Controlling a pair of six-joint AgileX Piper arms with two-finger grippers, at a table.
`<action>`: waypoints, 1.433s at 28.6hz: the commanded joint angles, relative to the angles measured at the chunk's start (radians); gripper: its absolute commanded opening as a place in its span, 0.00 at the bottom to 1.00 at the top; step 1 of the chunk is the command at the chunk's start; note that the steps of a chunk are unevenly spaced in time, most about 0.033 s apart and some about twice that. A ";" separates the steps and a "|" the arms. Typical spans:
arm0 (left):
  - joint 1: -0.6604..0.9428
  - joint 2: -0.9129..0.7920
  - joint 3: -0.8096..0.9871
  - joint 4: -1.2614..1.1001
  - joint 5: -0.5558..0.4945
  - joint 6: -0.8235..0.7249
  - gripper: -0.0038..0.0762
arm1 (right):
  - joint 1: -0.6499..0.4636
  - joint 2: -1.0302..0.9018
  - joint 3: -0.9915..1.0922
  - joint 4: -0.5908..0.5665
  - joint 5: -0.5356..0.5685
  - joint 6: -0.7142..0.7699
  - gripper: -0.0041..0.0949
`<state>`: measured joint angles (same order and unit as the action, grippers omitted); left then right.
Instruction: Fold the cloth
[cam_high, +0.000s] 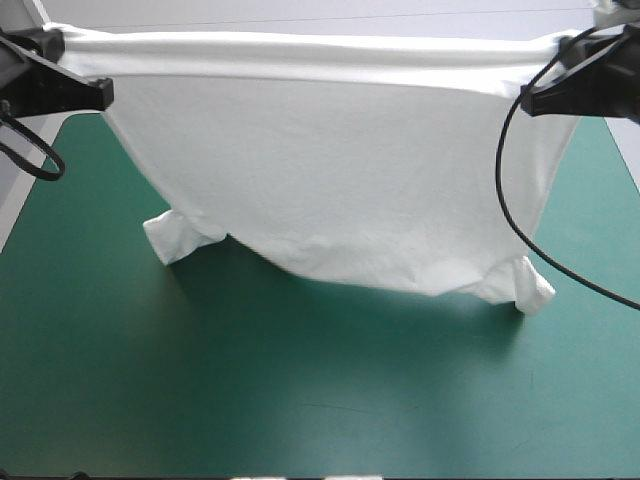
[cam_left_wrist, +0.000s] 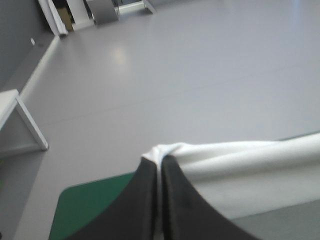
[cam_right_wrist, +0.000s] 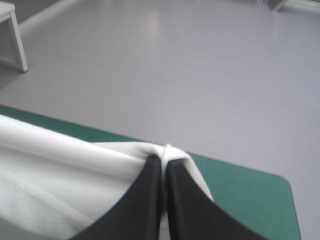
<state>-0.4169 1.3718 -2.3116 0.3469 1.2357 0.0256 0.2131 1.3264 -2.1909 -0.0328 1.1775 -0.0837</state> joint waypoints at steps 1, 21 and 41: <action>-0.003 0.021 -0.167 0.054 -0.094 0.052 0.04 | -0.001 -0.027 -0.146 -0.088 -0.079 -0.014 0.03; -0.003 -0.062 -0.345 0.038 -0.143 0.163 0.04 | -0.001 -0.143 -0.326 -0.055 -0.140 -0.096 0.03; 0.090 0.284 -0.307 -0.002 -0.467 0.124 0.04 | -0.001 0.283 -0.327 0.070 -0.672 -0.103 0.03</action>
<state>-0.3574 1.6921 -2.5971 0.3302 0.9171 0.1691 0.2151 1.6342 -2.4964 0.0359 0.7288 -0.1803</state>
